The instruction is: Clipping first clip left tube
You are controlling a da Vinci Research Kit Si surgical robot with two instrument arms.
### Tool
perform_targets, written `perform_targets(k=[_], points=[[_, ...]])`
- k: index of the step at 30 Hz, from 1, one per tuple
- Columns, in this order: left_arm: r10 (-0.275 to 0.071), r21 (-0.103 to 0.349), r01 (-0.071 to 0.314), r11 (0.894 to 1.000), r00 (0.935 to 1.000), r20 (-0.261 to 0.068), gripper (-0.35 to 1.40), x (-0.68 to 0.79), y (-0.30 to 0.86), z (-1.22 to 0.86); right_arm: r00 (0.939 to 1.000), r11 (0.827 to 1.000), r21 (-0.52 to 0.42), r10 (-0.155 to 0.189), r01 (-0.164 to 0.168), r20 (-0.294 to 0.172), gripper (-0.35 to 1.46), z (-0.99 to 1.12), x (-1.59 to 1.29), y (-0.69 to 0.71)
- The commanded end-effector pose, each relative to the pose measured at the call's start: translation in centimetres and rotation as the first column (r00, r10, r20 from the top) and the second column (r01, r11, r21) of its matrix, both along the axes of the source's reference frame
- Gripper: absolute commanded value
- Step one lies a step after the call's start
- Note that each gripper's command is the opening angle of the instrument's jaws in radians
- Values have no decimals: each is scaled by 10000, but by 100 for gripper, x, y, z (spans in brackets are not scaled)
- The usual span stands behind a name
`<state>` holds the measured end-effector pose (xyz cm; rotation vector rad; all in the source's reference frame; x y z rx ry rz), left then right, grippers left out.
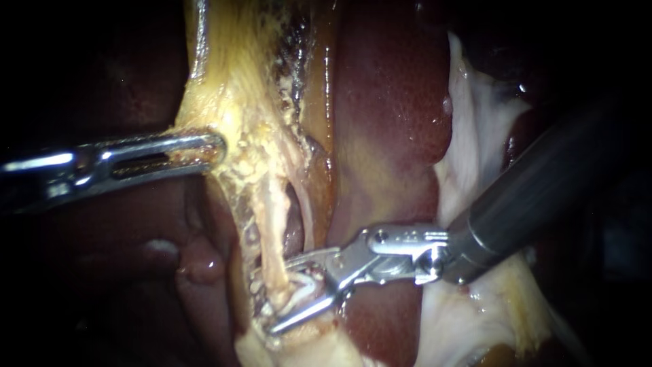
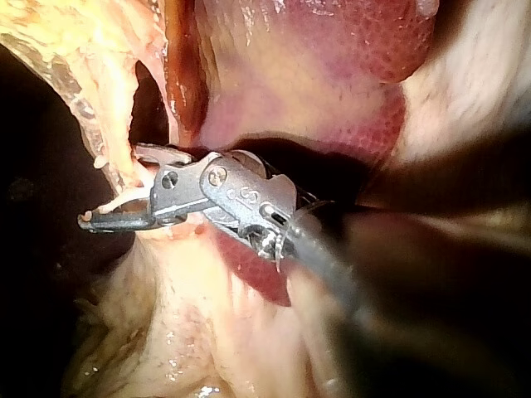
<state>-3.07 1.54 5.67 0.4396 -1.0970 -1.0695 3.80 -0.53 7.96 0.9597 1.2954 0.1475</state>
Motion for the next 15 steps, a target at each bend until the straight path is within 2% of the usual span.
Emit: perform_targets(k=[1,6,10,11,13,14,15], points=[[0,2,0,10000,10000,7,-35,0,0,1,10000,10000,44,16,-16,50,49,0,0,0],[-2,2,2,10000,10000,6,-35,-1,0,1,9998,9997,246,24,-29,174,39,0,0,0],[-3,2,3,10000,10000,5,-35,-1,0,1,9997,9994,338,50,-58,246,19,0,0,0],[-3,2,3,10000,10000,5,-35,-1,0,1,9996,9992,380,75,-86,288,-2,0,-1,0],[-3,2,3,10000,10000,5,-35,-1,0,1,9991,9991,339,249,-260,340,-24,1,-2,1],[-3,2,3,10000,10000,5,-35,-1,0,1,9987,9990,301,320,-332,404,-34,3,-2,2],[-2,2,2,10000,10000,5,-35,-1,0,1,9986,9991,290,310,-323,430,-35,4,-3,2]])
